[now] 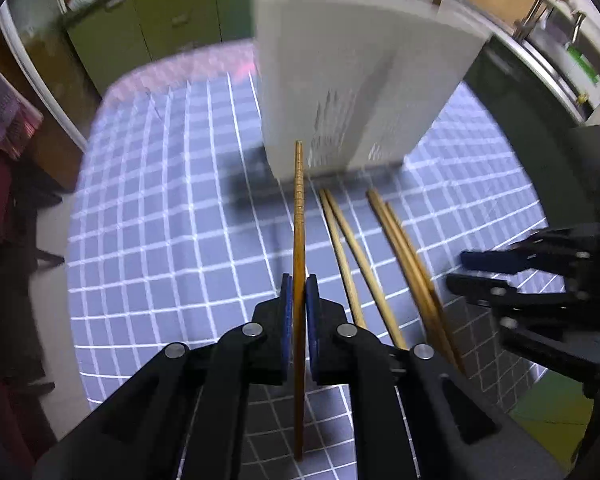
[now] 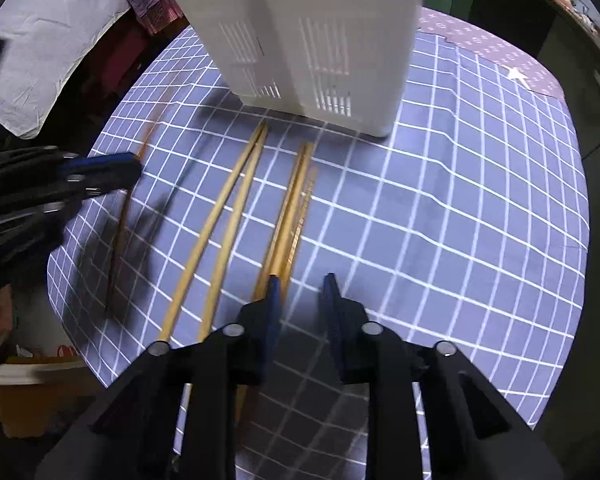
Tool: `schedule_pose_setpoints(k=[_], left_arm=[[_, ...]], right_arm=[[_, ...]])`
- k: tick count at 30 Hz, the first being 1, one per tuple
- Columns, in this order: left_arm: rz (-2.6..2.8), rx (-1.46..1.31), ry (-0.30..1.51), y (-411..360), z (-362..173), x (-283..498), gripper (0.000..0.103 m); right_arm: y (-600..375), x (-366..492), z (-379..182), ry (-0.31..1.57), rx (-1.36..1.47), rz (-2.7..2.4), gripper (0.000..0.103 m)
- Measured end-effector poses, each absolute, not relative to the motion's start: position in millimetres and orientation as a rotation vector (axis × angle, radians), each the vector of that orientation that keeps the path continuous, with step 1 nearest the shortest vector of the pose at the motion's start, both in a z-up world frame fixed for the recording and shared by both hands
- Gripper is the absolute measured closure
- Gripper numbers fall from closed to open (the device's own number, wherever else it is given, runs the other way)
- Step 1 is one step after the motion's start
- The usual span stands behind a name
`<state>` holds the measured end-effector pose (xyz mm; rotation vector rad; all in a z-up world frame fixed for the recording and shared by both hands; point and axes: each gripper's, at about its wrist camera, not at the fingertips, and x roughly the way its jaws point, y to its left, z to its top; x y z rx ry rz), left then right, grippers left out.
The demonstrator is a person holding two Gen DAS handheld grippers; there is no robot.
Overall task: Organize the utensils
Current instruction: 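Grasp another wooden chopstick with the left gripper, then lift the chopstick with the left gripper while the right gripper grasps another chopstick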
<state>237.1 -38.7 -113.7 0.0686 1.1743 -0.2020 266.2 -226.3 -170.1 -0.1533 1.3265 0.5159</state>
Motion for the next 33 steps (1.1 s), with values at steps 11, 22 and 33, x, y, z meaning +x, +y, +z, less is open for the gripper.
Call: schedule_pose_setpoints(k=[11,22,33], left_arm=[[-0.21,0.071,0.917,-29,-53,189,0.097],[-0.209,0.055,0.819,-20,-36,170,0.097],[-0.224,0.052,0.8,-24,-42,167,0.096]], right_arm=[[-214,279,-181,1.392,-0.169,0.485,0.09],[-199,283,-193,1.422,-0.224,0.441,0.09],[-186,280,-195,1.394,-0.248,0.425,0.096]])
